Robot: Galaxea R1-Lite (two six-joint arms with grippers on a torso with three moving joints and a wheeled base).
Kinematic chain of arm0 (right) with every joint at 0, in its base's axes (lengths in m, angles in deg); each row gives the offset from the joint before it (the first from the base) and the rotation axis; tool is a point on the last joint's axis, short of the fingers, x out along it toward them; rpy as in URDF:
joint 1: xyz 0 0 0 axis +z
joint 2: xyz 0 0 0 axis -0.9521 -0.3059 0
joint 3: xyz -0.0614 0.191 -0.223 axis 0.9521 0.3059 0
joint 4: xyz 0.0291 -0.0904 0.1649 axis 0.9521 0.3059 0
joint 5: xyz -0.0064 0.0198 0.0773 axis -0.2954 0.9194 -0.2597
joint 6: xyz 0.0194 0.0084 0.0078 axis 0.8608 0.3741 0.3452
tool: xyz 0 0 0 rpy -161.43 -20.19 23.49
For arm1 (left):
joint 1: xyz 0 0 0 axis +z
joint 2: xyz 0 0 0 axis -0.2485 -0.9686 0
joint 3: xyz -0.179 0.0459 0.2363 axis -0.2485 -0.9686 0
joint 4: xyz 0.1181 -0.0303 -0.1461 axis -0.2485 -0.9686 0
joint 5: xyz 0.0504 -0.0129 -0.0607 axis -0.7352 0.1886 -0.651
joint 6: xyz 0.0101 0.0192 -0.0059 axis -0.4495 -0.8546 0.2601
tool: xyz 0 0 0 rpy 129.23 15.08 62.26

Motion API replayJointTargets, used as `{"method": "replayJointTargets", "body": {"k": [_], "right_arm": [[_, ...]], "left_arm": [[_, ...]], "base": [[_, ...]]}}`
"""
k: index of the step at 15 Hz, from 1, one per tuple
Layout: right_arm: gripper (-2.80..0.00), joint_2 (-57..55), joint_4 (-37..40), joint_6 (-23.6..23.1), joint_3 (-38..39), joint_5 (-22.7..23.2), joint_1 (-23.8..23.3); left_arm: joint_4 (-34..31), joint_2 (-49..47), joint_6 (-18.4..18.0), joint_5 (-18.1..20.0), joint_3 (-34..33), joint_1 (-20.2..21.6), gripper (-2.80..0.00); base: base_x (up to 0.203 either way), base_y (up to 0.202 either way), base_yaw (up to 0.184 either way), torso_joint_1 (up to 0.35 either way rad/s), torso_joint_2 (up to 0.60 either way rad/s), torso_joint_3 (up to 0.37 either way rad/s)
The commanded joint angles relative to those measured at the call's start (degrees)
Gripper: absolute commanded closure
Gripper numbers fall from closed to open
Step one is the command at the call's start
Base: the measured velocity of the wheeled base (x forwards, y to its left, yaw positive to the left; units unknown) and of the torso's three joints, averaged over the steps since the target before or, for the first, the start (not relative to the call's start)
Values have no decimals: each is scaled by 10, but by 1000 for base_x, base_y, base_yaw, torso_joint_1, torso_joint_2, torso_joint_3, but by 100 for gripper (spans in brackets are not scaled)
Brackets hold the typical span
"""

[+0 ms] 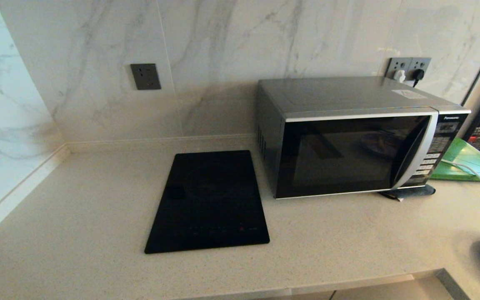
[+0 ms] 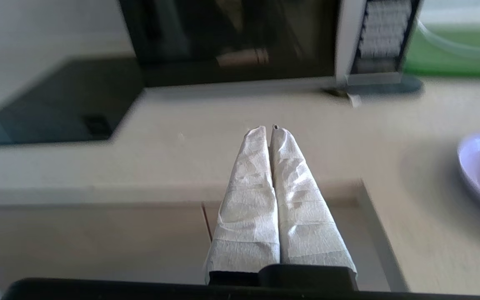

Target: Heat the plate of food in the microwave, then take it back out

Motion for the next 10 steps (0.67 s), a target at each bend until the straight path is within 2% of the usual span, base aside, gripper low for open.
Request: {"method": "replayJointTargets", "body": {"k": [1, 7, 10], "right_arm": [[0, -1, 34, 4, -8, -31, 0], [0, -1, 17, 4, -1, -33, 1], [0, -1, 17, 85, 6, -57, 1]], "left_arm": [[0, -1, 0, 0, 0, 0, 0], [0, -1, 0, 0, 0, 0, 0], [0, -1, 0, 0, 0, 0, 0]], "base": [[0, 0, 0, 0, 0, 0], [0, 0, 0, 0, 0, 0], [0, 0, 0, 0, 0, 0]]}}
